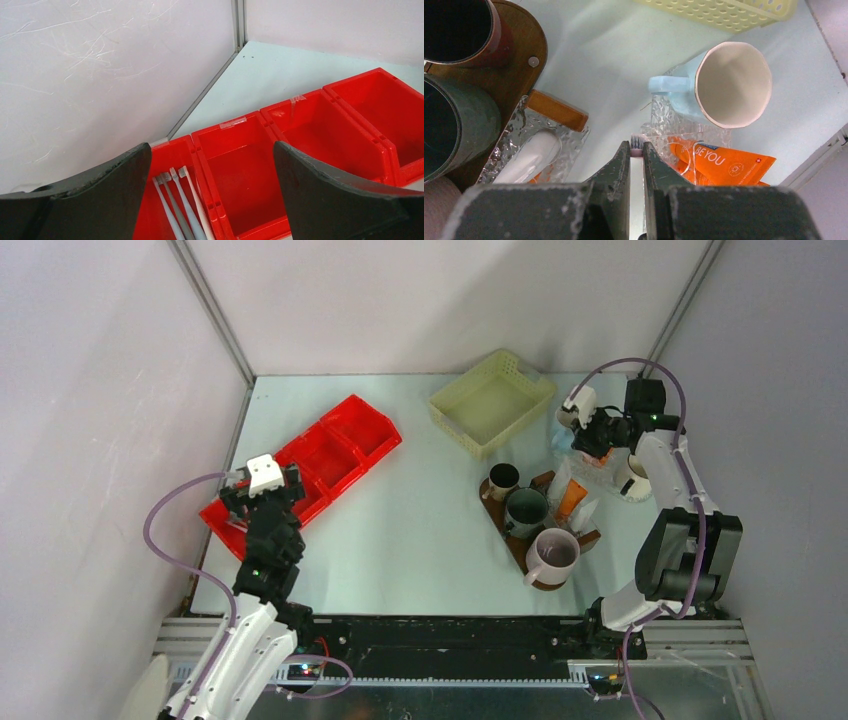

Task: Prepare toiletry sets of a toothbrush and toothpaste on the tray
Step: Adjust the toothbrush in the toothpaste holder.

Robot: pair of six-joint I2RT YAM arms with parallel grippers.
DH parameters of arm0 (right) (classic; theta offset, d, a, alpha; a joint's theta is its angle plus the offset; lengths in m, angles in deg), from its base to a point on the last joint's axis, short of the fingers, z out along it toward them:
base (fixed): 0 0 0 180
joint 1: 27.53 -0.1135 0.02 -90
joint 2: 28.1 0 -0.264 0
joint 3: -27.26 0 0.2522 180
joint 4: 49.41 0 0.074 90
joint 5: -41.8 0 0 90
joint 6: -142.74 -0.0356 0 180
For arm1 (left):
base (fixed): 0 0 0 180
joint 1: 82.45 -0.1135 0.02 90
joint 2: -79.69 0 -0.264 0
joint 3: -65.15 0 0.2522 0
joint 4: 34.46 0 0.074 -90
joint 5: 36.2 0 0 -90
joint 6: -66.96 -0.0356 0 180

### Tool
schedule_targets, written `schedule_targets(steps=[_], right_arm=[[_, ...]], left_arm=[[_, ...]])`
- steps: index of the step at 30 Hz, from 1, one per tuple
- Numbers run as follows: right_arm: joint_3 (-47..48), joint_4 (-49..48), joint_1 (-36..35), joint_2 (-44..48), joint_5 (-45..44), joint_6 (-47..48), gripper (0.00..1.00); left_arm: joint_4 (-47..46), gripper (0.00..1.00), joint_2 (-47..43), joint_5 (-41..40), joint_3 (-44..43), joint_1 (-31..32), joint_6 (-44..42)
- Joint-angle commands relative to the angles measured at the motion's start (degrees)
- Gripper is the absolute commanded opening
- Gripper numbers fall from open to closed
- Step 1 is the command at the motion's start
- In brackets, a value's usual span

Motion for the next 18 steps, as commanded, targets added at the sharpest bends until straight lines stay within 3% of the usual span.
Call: schedule_targets(steps=[1, 18], right_arm=[[-0.5, -1.5, 0.8, 2.1, 2.8, 2.1, 0.00], [-1.5, -2.9, 2.8, 2.2, 9.7, 5.1, 0.00]], left_arm=[[-1.5, 0.98, -0.5, 0.8, 0.1, -0.3, -1.1], [-1.3, 0.98, -1.3, 0.9, 0.2, -0.3, -1.4]])
